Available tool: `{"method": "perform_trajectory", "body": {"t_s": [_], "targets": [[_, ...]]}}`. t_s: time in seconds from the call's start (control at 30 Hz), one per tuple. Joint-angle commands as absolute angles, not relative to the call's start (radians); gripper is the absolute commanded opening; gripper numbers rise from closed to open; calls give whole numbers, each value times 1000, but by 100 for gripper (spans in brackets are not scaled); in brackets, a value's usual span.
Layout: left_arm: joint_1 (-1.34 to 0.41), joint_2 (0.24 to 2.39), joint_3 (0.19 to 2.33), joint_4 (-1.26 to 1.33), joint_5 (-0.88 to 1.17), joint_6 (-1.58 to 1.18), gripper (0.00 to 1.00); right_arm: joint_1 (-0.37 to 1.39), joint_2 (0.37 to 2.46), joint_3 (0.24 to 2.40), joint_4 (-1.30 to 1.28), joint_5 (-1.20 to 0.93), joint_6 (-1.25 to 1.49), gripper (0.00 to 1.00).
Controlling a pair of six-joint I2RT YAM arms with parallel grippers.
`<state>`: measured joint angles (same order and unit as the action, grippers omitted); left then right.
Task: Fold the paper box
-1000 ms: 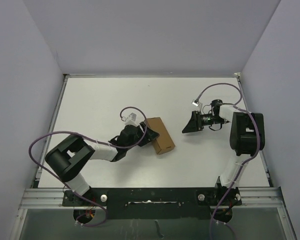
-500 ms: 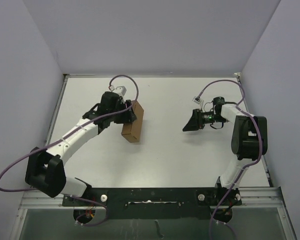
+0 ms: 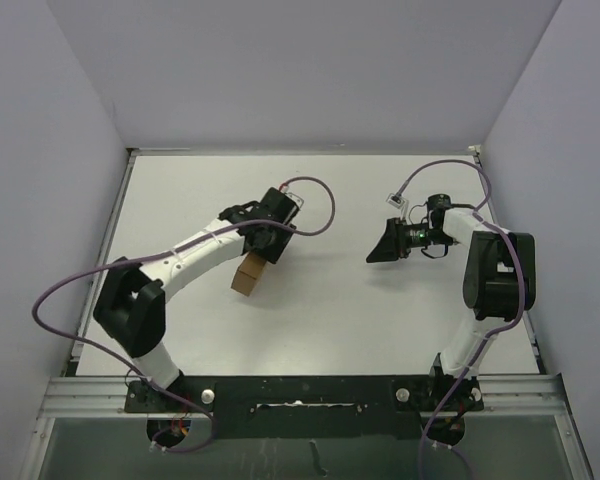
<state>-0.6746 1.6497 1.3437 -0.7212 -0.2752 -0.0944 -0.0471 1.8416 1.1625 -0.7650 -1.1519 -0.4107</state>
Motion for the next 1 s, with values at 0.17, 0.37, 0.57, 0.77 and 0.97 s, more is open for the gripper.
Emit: {"method": "perform_trajectory", "body": {"t_s": [0.17, 0.37, 0.57, 0.77, 0.97], "targets": [[-818, 1804, 1423, -729, -549, -26, 41, -61, 1807, 1181, -782, -1183, -435, 44], [-847, 1815, 1397, -710, -517, -38, 63, -63, 1810, 1183, -785, -1186, -440, 44], [-860, 1773, 1365, -664, -375, -68, 91, -63, 1808, 1181, -785, -1184, -440, 44], [-858, 1650, 1320, -589, -194, -104, 95, -63, 1809, 1180, -782, -1181, -439, 44], [-791, 1519, 1243, -491, -1, -180, 96, -61, 1807, 1178, -782, -1180, -440, 44]]}}
